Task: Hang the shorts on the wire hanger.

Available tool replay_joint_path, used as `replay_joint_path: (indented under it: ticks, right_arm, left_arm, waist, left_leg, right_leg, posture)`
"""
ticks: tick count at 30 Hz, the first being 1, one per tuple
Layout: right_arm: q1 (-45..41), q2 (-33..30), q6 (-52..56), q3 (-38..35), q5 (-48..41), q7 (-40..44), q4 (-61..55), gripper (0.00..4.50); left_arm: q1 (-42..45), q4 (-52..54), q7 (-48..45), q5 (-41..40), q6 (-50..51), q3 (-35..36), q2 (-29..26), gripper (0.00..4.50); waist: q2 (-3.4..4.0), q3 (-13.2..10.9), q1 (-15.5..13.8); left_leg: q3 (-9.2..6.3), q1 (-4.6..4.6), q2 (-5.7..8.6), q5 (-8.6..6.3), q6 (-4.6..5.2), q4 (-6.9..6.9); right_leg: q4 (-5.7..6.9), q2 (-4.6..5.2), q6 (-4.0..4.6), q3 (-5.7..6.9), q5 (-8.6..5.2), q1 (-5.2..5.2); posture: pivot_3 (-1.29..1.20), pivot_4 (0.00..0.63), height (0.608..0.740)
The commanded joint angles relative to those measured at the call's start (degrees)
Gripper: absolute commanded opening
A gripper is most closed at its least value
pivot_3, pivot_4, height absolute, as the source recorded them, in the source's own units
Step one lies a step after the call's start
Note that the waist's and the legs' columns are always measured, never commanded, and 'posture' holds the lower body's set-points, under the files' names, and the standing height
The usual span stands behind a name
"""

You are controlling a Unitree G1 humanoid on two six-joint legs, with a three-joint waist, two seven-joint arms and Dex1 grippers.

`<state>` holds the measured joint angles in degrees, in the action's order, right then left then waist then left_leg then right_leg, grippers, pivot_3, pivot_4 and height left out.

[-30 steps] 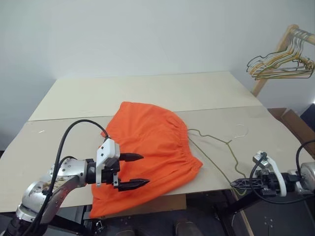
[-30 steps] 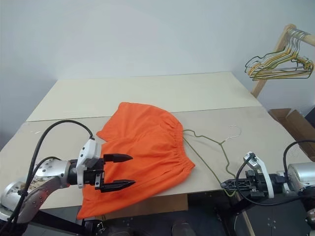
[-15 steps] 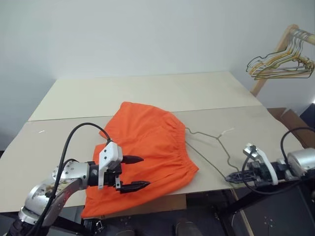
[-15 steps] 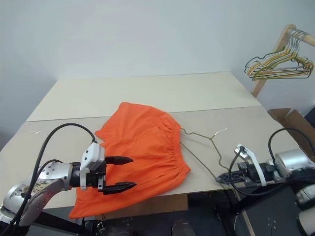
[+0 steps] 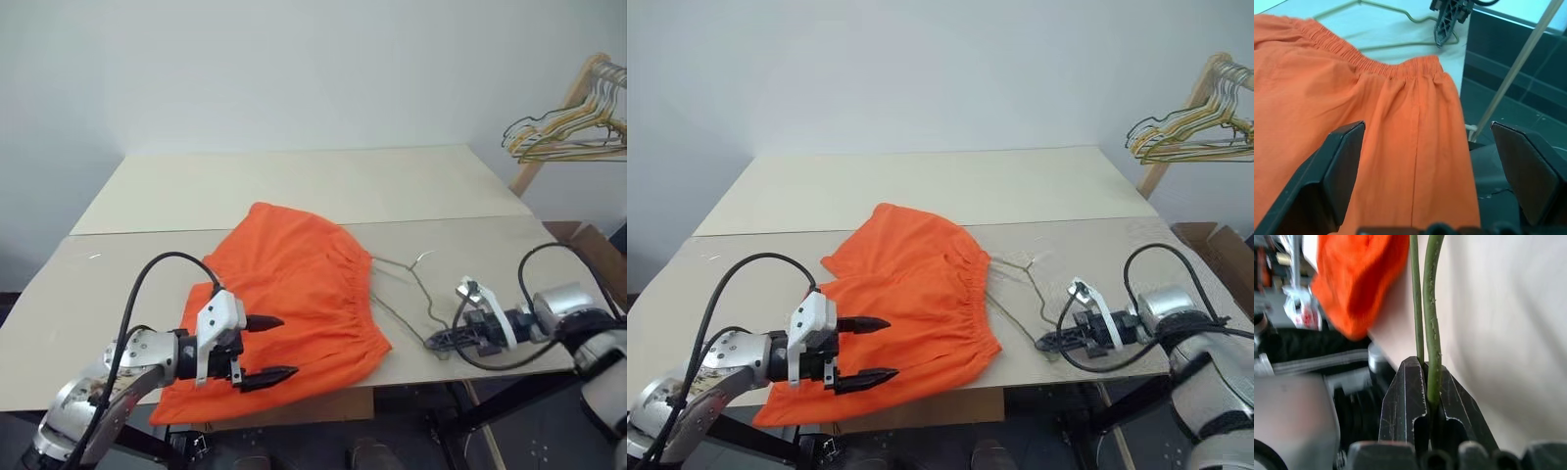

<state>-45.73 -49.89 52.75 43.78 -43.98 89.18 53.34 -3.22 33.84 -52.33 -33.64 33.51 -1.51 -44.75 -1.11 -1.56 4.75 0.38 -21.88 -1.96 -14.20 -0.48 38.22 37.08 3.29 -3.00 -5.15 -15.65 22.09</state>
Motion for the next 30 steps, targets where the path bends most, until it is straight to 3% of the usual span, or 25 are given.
replay_joint_path:
  ticks: [1,7,14,21,27,30]
  right_arm:
    - [-2.28,1.68,-0.60,-3.52,0.68,3.32,4.28,0.00]
    - [-0.57,2.66,0.92,-1.37,-0.56,3.32,0.39,0.00]
    - [-1.90,5.09,0.39,-0.98,1.38,3.32,3.80,0.00]
    - [-6.93,11.31,-1.46,-10.48,9.99,3.32,16.62,0.00]
    - [-6.70,12.12,-3.68,-14.41,14.24,3.32,16.11,0.00]
    - [-7.05,12.24,-10.23,-19.49,16.27,3.32,16.37,0.00]
  left_arm:
    - [0.58,1.78,0.54,0.47,-0.65,-0.41,0.25,4.47]
    - [1.00,1.03,0.14,1.05,-1.06,-1.02,0.23,4.47]
    - [1.52,0.49,-0.42,2.55,-1.38,-2.40,0.18,4.47]
    - [2.05,0.09,-0.30,4.40,-1.95,-3.94,0.48,4.47]
    - [1.20,0.02,-0.14,5.20,-2.64,-4.46,0.94,4.47]
    - [1.29,0.04,0.16,5.34,-2.64,-4.68,1.38,4.47]
  waist:
    - [0.01,0.00,-0.56]
    - [0.02,0.01,-1.53]
    - [-0.10,0.10,-1.42]
    - [-0.46,0.34,-0.66]
    - [-0.46,0.34,-0.82]
    - [-0.39,0.31,-0.79]
  left_leg:
    - [0.00,-0.04,0.00,0.00,0.00,0.00]
    - [0.01,-0.07,0.02,0.00,0.00,0.06]
    - [0.00,-0.04,-0.03,0.00,0.00,0.06]
    - [-0.01,0.13,-0.14,0.00,0.00,0.05]
    - [-0.03,0.03,-0.11,0.00,-0.01,0.05]
    - [-0.02,0.03,-0.11,0.00,-0.01,0.05]
  right_leg:
    - [0.00,0.01,0.00,0.00,0.00,0.02]
    - [0.03,0.04,0.00,0.01,0.01,0.04]
    - [0.03,-0.02,0.02,0.03,0.02,0.02]
    - [0.04,-0.16,0.09,0.03,0.06,-0.10]
    - [0.03,-0.11,0.09,0.04,0.06,-0.04]
    - [0.04,-0.12,0.09,0.04,0.06,-0.04]
  posture:
    - [0.01,0.000,0.740]
    - [0.00,0.000,0.740]
    - [0.00,0.000,0.740]
    - [0.01,0.000,0.740]
    - [0.01,0.000,0.740]
    - [0.00,0.000,0.740]
